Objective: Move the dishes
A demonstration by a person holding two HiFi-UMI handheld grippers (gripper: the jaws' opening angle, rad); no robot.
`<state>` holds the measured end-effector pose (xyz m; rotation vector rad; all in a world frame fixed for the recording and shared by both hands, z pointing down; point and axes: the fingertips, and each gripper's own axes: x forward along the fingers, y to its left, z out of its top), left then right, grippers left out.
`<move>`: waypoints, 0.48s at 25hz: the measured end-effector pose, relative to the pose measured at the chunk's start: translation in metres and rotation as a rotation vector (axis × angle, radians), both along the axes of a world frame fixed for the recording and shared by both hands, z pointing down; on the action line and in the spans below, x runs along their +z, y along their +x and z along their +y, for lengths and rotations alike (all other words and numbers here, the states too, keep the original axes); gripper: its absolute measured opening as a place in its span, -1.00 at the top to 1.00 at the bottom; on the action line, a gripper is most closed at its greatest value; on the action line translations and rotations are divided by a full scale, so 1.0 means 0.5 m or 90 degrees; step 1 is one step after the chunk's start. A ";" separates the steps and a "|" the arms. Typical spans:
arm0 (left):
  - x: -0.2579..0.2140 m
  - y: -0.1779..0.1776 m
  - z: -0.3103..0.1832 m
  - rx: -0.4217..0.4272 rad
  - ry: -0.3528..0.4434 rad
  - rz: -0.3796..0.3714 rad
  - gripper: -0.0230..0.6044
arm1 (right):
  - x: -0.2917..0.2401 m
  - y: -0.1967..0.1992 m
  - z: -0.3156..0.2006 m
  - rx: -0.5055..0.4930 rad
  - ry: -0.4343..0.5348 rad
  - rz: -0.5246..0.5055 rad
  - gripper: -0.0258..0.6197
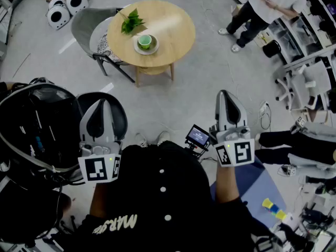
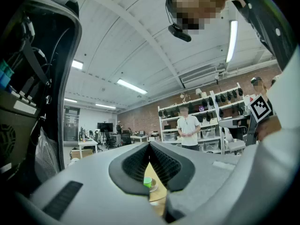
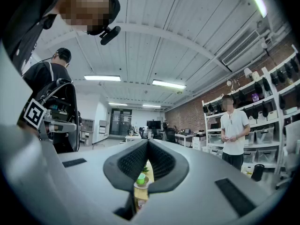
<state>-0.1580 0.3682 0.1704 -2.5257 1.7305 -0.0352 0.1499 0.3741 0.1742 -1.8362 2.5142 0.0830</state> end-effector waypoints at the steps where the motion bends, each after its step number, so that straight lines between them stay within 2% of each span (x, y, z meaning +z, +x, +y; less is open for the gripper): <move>1: 0.000 -0.003 -0.009 0.000 0.002 -0.003 0.92 | -0.001 -0.004 -0.010 0.000 0.001 -0.002 0.94; 4: 0.000 -0.019 -0.041 -0.004 0.005 -0.006 0.92 | -0.004 -0.018 -0.039 0.002 0.009 -0.016 0.94; 7: 0.002 -0.043 -0.068 -0.010 0.002 0.012 0.92 | -0.010 -0.034 -0.056 -0.002 0.021 -0.049 0.94; 12: 0.008 -0.029 -0.032 -0.021 -0.012 0.028 0.92 | -0.009 -0.010 -0.031 -0.001 0.018 -0.054 0.93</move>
